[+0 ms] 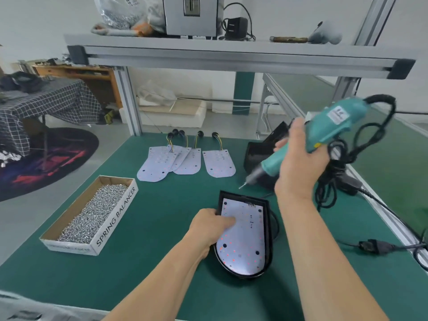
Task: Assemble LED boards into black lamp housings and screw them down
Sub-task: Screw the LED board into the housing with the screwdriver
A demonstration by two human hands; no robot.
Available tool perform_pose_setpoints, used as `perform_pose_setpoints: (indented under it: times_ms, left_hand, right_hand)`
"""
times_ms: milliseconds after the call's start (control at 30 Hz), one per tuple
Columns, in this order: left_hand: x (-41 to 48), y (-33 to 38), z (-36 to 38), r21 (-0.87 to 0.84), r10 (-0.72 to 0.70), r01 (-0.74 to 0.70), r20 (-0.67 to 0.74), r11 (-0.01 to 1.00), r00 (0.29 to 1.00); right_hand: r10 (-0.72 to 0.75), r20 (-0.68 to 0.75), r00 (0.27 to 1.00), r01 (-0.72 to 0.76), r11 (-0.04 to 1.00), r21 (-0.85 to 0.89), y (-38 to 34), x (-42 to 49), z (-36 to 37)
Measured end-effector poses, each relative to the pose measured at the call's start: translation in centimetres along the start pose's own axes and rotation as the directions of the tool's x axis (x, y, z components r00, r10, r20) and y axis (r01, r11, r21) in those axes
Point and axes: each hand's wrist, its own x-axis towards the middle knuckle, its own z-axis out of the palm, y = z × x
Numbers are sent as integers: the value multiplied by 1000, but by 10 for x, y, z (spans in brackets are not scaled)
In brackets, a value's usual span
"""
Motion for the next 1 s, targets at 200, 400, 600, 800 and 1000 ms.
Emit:
perform_pose_setpoints:
  times_ms: [200,400,600,800,1000]
  left_hand:
    - [-3,0,-2,-38,12,-12,8,999,1000]
    - [1,-4,-1,-81,17,-17,0,997,1000]
    - [8,-16,1,-46,80,-89,-157,995,984]
    - [12,-18,3,-35,107,-115,-186,993,977]
    - [12,-18,3,-27,96,-102,-177,994,980]
  right_hand:
    - [227,-263,938,-243,970,-30,16,31,-79]
    - [229,-416,880,-406,818,-408,56,36,-143]
    - [84,-320,944,-303,603,-738,67,29,-150]
    - [-24,485,874,473,269,-839,71,20,-121]
    - [472,550,689,585,85,-807,86,11,-81]
